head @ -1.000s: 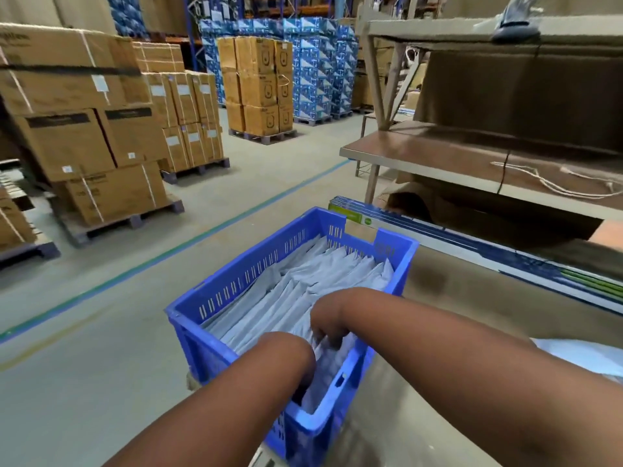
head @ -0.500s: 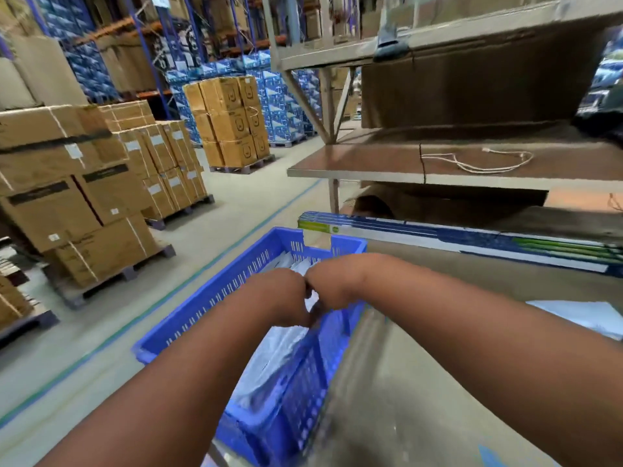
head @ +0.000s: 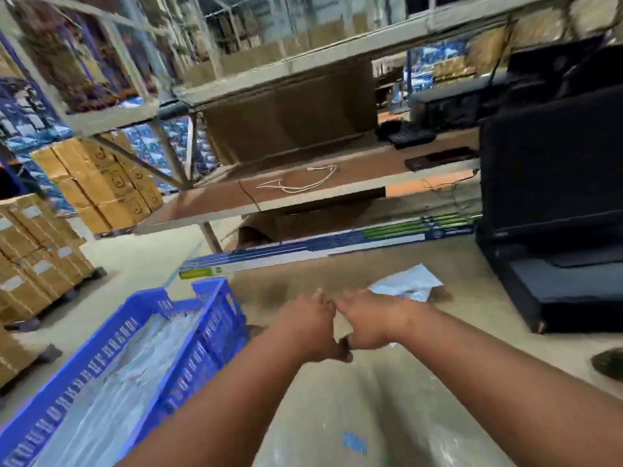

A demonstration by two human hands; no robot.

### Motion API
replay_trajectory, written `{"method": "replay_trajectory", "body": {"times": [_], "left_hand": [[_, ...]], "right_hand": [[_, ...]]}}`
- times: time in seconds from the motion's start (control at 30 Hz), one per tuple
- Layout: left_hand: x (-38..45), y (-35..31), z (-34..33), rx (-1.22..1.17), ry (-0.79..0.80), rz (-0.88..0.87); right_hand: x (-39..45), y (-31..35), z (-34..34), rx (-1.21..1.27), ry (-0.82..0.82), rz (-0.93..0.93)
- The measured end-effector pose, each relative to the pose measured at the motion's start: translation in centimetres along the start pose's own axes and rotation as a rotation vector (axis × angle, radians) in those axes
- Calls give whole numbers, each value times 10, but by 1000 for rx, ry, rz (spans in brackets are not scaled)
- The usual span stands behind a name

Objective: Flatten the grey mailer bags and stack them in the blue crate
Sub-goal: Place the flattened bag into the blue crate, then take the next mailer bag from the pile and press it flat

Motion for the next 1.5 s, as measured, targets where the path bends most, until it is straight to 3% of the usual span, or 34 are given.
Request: {"method": "replay_trajectory", "body": {"times": [0.27, 0.37, 0.6, 0.8, 0.93, 1.1, 1.23, 1.5], "left_hand": [[91, -110, -57, -9, 102, -158], [144, -117, -82, -14, 81, -175], [204, -110, -89, -96, 26, 31], [220, -101, -128, -169, -29, -11], [209, -84, -156, -175, -167, 11], [163, -56, -165, -214, -124, 64], [90, -9, -189, -257, -177, 53], [-43, 77, -228, -290, -142, 120]], "right_hand": [[-30, -141, -74, 45, 11, -229], [-20, -182, -74, 44, -19, -279], [38, -248, -61, -15, -43, -317], [82, -266, -98, -39, 80, -270], [90, -254, -120, 79, 0, -198], [92, -205, -130, 130, -28, -113], [83, -134, -157, 141, -40, -27], [62, 7, -202, -101, -107, 64]]}}
Point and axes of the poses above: each hand's wrist, its own x-axis towards the middle knuckle, its own z-axis out of the back of the hand, y = z × x, the point moved 5 cm from there along x, towards the middle knuckle, and after that the axes turned 2 degrees about -z, right-handed, at the moved point
